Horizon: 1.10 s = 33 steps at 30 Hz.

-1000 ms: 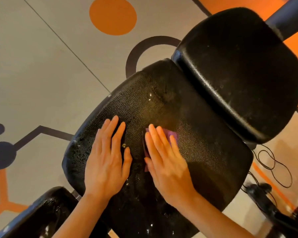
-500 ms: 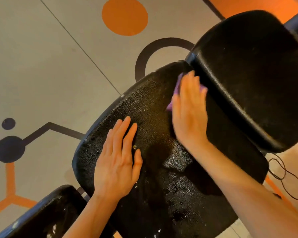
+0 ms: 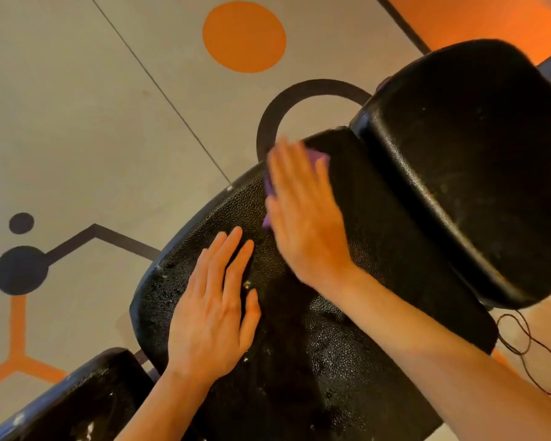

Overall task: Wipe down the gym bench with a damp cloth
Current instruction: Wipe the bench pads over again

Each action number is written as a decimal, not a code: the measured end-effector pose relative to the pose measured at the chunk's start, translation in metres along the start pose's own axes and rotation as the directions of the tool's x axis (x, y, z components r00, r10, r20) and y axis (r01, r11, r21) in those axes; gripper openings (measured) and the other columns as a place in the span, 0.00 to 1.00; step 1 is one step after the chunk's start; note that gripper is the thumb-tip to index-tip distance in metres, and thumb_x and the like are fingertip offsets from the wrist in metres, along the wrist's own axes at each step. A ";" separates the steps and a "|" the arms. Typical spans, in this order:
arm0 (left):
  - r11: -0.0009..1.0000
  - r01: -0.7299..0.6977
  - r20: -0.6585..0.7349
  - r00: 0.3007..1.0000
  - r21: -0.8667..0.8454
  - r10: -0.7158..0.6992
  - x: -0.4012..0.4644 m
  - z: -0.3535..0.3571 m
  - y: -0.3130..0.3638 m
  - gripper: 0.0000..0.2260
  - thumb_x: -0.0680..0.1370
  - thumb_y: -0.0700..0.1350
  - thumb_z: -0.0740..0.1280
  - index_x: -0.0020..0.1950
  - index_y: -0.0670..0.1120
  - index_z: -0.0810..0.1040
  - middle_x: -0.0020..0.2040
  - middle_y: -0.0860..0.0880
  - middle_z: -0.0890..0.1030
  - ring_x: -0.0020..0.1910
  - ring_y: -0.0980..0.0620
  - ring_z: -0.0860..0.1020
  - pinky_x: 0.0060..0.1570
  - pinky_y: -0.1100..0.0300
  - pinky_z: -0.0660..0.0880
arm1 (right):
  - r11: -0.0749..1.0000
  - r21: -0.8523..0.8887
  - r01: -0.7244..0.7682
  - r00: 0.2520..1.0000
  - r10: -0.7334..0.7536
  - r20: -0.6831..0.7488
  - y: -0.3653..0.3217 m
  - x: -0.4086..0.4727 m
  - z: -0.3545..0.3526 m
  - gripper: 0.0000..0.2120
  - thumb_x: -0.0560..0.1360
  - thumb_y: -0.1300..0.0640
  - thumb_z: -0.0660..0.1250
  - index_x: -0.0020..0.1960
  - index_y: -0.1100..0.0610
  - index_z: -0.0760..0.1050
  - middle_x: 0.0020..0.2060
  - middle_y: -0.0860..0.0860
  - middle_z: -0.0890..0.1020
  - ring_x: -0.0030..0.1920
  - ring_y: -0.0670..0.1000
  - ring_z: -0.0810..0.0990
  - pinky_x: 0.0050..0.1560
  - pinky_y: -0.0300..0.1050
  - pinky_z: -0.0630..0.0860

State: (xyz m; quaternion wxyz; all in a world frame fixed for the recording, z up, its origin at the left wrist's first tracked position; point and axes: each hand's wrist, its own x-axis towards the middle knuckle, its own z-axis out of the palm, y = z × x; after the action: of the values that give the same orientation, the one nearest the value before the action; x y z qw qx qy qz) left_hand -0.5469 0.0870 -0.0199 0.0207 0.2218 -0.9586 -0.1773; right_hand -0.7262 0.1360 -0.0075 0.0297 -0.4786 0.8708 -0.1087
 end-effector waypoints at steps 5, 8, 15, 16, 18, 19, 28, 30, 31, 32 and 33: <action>1.000 0.005 0.006 1.000 -0.027 -0.005 0.000 0.000 0.000 0.26 0.80 0.50 0.56 0.77 0.42 0.60 0.78 0.44 0.60 0.78 0.46 0.55 0.78 0.54 0.48 | 0.992 0.028 -0.120 0.993 0.120 0.008 0.062 0.024 -0.009 0.24 0.82 0.54 0.48 0.75 0.62 0.57 0.75 0.59 0.61 0.76 0.57 0.57 0.75 0.57 0.55; 0.999 0.005 0.000 1.000 -0.035 -0.005 0.000 0.001 0.000 0.26 0.80 0.50 0.55 0.76 0.42 0.60 0.77 0.44 0.60 0.78 0.47 0.54 0.78 0.56 0.46 | 0.951 0.046 -0.306 0.948 0.309 -0.080 0.033 0.029 -0.011 0.25 0.81 0.52 0.46 0.76 0.61 0.57 0.76 0.58 0.60 0.76 0.56 0.56 0.76 0.58 0.52; 0.997 0.009 -0.025 1.000 -0.072 -0.011 -0.001 0.001 0.000 0.26 0.80 0.51 0.56 0.76 0.43 0.61 0.78 0.45 0.60 0.78 0.47 0.54 0.78 0.55 0.47 | 0.978 -0.034 0.208 0.977 -0.206 0.054 0.037 0.031 -0.009 0.19 0.79 0.58 0.53 0.67 0.59 0.69 0.70 0.57 0.69 0.73 0.57 0.64 0.73 0.57 0.59; 0.997 0.004 -0.032 0.999 -0.078 -0.006 -0.001 0.002 0.000 0.26 0.80 0.50 0.56 0.77 0.42 0.61 0.78 0.45 0.59 0.79 0.47 0.55 0.78 0.55 0.48 | 0.998 0.051 0.023 1.000 -0.023 -0.020 0.055 0.036 -0.013 0.16 0.78 0.60 0.52 0.62 0.60 0.72 0.65 0.58 0.73 0.67 0.57 0.69 0.71 0.57 0.62; 0.997 0.001 -0.054 0.998 -0.082 -0.005 -0.002 0.003 0.001 0.26 0.80 0.50 0.57 0.76 0.42 0.61 0.78 0.46 0.59 0.79 0.47 0.55 0.78 0.54 0.49 | 0.945 0.227 -0.234 0.963 0.257 -0.078 0.071 0.039 -0.018 0.18 0.80 0.59 0.49 0.66 0.62 0.69 0.66 0.58 0.72 0.68 0.53 0.67 0.75 0.52 0.57; 0.997 0.003 -0.061 0.998 -0.078 -0.007 -0.002 0.003 0.001 0.25 0.80 0.49 0.57 0.76 0.42 0.61 0.78 0.46 0.59 0.79 0.48 0.55 0.78 0.54 0.49 | 0.943 0.218 -0.252 0.959 0.273 -0.074 0.060 0.038 -0.018 0.20 0.81 0.58 0.48 0.70 0.61 0.65 0.70 0.58 0.69 0.72 0.52 0.64 0.76 0.54 0.53; 0.979 0.148 -0.129 0.978 -0.137 -0.165 -0.018 -0.004 0.002 0.25 0.81 0.49 0.58 0.76 0.42 0.62 0.78 0.45 0.60 0.79 0.48 0.55 0.78 0.50 0.50 | 0.968 0.009 0.252 0.964 -0.252 0.088 0.012 -0.016 -0.009 0.25 0.83 0.52 0.51 0.77 0.58 0.54 0.78 0.55 0.54 0.78 0.55 0.48 0.77 0.55 0.48; 0.951 0.256 -0.154 0.947 -0.171 -0.282 -0.033 -0.005 -0.001 0.26 0.80 0.50 0.59 0.77 0.42 0.61 0.78 0.45 0.59 0.79 0.48 0.53 0.78 0.48 0.50 | 0.966 -0.034 0.257 0.954 -0.248 0.169 0.023 -0.069 -0.015 0.25 0.82 0.53 0.50 0.78 0.56 0.51 0.78 0.53 0.52 0.78 0.53 0.47 0.77 0.55 0.50; 0.935 0.299 -0.152 0.932 -0.189 -0.329 -0.039 -0.005 -0.002 0.27 0.80 0.51 0.58 0.77 0.42 0.60 0.78 0.45 0.58 0.79 0.49 0.52 0.78 0.48 0.51 | 0.957 -0.070 0.283 0.940 -0.262 0.217 0.030 -0.090 -0.019 0.26 0.82 0.52 0.49 0.78 0.54 0.49 0.78 0.52 0.51 0.78 0.53 0.46 0.76 0.55 0.50; 0.922 0.333 -0.142 0.921 -0.200 -0.363 -0.043 -0.003 -0.002 0.27 0.80 0.52 0.57 0.77 0.42 0.59 0.79 0.45 0.57 0.79 0.50 0.51 0.78 0.48 0.51 | 0.948 -0.102 0.300 0.929 -0.266 0.256 0.034 -0.100 -0.022 0.26 0.81 0.51 0.49 0.78 0.54 0.47 0.78 0.51 0.51 0.78 0.53 0.47 0.76 0.55 0.51; 0.913 0.354 -0.128 0.915 -0.201 -0.383 -0.045 -0.001 -0.002 0.28 0.80 0.53 0.56 0.77 0.42 0.59 0.79 0.45 0.56 0.79 0.51 0.50 0.78 0.48 0.52 | 0.949 -0.104 0.297 0.930 -0.263 0.257 0.036 -0.095 -0.021 0.26 0.81 0.51 0.49 0.78 0.54 0.47 0.78 0.51 0.52 0.78 0.52 0.47 0.76 0.55 0.52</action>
State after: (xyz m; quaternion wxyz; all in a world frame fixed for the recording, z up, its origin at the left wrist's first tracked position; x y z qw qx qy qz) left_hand -0.5053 0.1045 -0.0181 0.0852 0.4102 -0.8752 -0.2419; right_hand -0.7076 0.2380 -0.0002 0.0851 -0.6086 0.7888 0.0087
